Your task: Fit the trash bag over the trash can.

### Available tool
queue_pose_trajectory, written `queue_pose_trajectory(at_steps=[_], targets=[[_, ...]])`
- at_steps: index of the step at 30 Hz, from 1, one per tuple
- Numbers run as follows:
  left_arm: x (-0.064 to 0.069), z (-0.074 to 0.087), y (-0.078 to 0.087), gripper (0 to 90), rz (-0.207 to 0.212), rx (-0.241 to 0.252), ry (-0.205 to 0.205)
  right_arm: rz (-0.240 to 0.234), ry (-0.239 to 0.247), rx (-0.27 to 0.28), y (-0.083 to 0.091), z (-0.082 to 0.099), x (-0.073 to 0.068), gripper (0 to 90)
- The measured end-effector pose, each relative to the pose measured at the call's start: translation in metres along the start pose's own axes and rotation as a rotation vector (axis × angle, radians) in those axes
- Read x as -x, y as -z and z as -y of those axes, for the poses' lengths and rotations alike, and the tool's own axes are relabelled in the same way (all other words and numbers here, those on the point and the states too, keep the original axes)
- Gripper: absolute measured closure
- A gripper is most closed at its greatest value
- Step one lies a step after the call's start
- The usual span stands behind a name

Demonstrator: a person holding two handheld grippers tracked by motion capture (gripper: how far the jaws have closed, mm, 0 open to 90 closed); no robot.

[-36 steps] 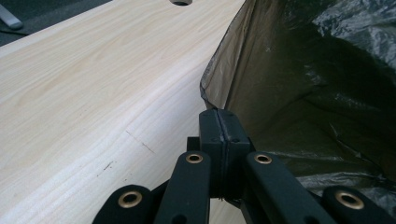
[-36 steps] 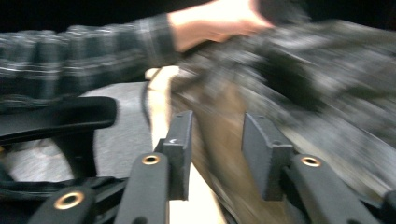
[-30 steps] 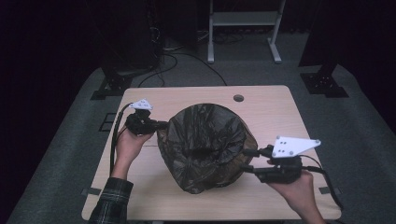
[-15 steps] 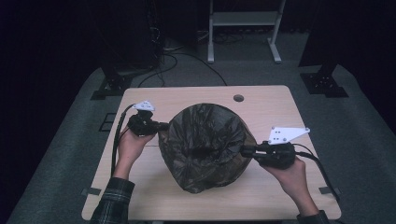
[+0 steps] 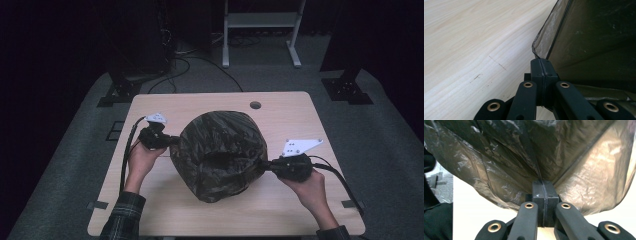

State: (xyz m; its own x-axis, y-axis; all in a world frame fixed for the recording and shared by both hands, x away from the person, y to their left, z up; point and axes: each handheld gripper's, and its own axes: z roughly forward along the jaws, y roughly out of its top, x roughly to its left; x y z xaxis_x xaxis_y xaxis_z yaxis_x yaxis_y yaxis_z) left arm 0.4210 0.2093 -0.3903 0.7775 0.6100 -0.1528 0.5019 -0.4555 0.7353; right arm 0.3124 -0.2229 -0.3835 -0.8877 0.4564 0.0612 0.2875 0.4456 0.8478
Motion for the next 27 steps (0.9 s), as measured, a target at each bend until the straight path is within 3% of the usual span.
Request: queue_pose_trajectory(at_steps=[13, 20, 27], targets=[[-0.003, 0.003, -0.026, 90.0, -0.006, -0.043, 0.018, 0.061, -0.067, -0.016, -0.007, 0.013, 0.027, 90.0], [-0.004, 0.009, -0.043, 90.0, -0.044, -0.146, 0.017, 0.079, -0.073, -0.008, -0.013, 0.007, 0.032, 90.0], [-0.013, 0.027, -0.049, 90.0, -0.052, -0.193, 0.053, 0.109, -0.076, -0.082, -0.023, 0.009, 0.039, 90.0]])
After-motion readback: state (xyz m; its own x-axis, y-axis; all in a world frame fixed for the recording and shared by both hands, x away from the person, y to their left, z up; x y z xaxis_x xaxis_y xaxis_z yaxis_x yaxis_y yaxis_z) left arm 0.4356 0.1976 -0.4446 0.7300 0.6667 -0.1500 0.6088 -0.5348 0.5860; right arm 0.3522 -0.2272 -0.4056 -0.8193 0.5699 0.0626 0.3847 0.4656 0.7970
